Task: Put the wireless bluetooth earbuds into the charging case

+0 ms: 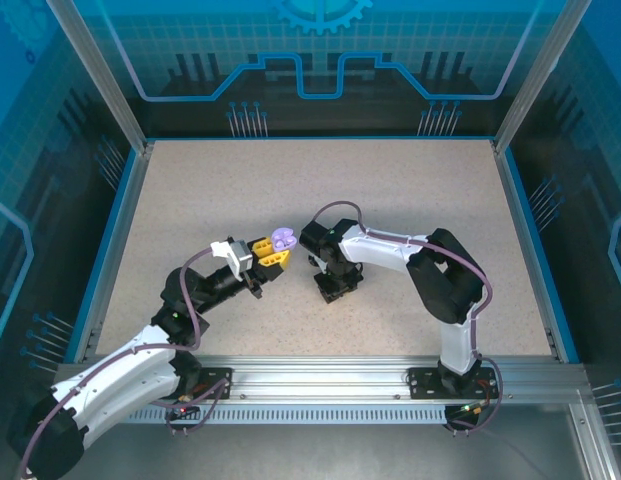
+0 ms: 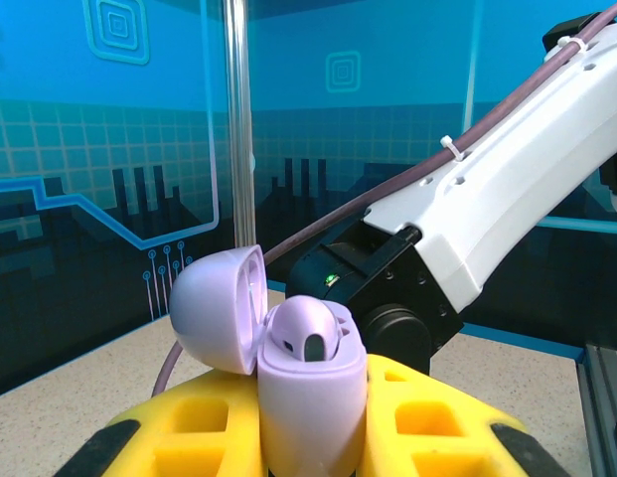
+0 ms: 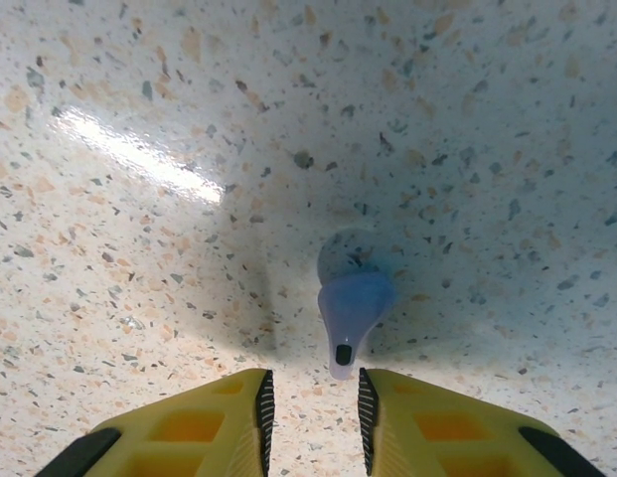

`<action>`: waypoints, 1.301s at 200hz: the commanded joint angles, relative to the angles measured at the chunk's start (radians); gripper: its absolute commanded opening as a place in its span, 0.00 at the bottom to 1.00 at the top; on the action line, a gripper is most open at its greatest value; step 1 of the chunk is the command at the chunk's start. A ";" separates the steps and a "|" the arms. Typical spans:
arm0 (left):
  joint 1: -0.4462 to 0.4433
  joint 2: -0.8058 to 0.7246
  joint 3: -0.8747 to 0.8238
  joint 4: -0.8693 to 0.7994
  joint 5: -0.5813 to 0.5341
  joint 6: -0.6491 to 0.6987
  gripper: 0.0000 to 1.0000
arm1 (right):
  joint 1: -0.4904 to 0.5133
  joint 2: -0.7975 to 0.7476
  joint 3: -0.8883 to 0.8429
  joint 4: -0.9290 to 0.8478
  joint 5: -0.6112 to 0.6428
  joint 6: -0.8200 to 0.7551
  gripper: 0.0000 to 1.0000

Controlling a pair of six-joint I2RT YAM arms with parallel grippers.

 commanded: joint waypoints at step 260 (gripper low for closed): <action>-0.005 -0.015 0.001 -0.010 -0.019 0.026 0.00 | -0.021 0.115 0.114 -0.006 0.093 0.020 0.35</action>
